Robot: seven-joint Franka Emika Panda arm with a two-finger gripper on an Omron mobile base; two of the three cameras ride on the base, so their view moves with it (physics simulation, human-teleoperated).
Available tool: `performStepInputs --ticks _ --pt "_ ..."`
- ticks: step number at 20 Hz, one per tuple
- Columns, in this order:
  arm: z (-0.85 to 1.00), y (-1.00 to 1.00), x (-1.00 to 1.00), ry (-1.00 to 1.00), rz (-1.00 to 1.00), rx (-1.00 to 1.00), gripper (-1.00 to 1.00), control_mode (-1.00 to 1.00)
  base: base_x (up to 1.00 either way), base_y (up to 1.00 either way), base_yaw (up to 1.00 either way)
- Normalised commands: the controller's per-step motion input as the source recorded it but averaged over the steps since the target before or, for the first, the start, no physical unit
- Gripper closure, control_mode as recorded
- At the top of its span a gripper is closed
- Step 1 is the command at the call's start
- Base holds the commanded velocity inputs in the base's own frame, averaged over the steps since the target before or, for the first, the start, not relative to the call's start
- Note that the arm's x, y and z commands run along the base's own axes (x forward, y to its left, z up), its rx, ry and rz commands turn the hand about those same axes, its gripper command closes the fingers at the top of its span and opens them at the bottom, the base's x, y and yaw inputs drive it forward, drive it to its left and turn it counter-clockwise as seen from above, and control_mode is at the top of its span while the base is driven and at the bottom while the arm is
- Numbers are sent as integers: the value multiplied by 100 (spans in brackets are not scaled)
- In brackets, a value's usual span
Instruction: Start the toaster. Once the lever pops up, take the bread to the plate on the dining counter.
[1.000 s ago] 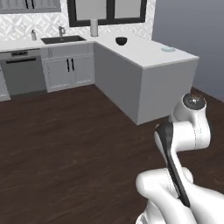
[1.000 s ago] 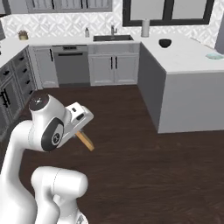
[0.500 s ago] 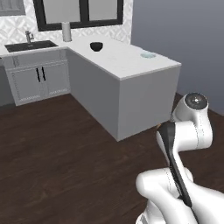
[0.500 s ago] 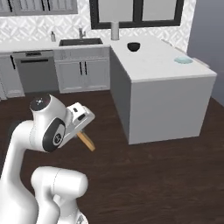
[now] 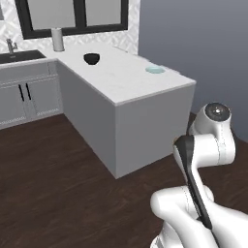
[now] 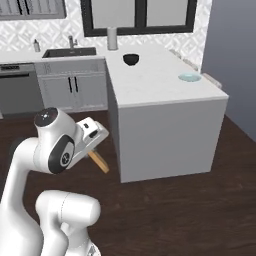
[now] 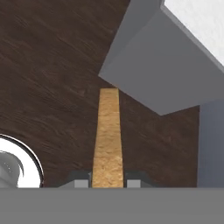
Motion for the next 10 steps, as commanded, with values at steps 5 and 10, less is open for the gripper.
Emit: performStepInputs --ticks 5,10 --pt "0 0 0 0 0 0 100 100 100 -88 19" --pt "0 0 0 0 0 0 100 100 100 -93 31"
